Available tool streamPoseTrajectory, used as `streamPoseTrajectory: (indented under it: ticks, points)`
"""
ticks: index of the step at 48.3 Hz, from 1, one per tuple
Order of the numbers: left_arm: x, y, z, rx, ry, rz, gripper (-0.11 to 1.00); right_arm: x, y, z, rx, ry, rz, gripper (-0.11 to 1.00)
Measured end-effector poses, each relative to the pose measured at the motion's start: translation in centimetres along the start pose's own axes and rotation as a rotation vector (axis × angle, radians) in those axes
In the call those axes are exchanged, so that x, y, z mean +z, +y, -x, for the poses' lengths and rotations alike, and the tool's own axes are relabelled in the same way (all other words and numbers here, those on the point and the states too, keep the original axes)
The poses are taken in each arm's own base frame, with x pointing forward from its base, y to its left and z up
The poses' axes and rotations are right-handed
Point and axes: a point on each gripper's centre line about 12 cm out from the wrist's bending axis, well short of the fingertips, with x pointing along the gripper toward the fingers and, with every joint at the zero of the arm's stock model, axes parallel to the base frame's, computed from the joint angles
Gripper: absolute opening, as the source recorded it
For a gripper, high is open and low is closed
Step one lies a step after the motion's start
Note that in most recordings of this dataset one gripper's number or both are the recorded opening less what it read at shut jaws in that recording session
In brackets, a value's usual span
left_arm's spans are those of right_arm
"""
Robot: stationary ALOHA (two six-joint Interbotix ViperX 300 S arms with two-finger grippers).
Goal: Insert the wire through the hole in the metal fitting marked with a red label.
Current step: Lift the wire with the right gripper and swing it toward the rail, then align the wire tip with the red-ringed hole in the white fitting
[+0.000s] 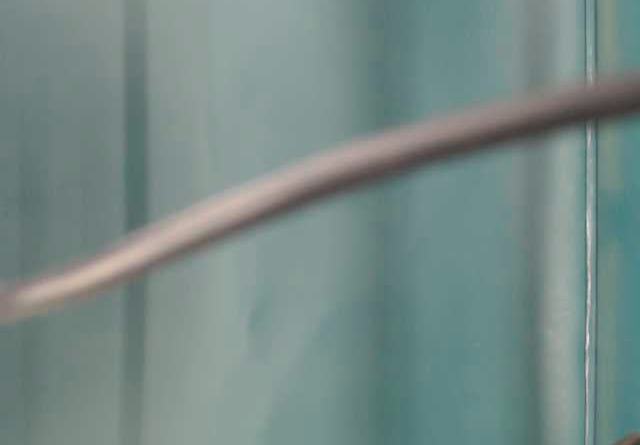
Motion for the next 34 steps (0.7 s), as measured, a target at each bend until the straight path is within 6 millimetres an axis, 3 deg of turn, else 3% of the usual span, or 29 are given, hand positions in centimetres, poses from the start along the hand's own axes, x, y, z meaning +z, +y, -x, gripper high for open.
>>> streamPoseTrajectory:
  ticks: [20, 34]
  points:
    - [-1.2, -1.5, -0.9, -0.047, 0.037, 0.095, 0.71, -1.4, 2.1, -1.4, 0.046, -0.023, -0.005, -0.01]
    - [-1.9, -2.4, -1.4, -0.077, 0.021, 0.084, 0.71, -2.1, 2.3, -2.2, 0.028, -0.064, 0.029, -0.01]
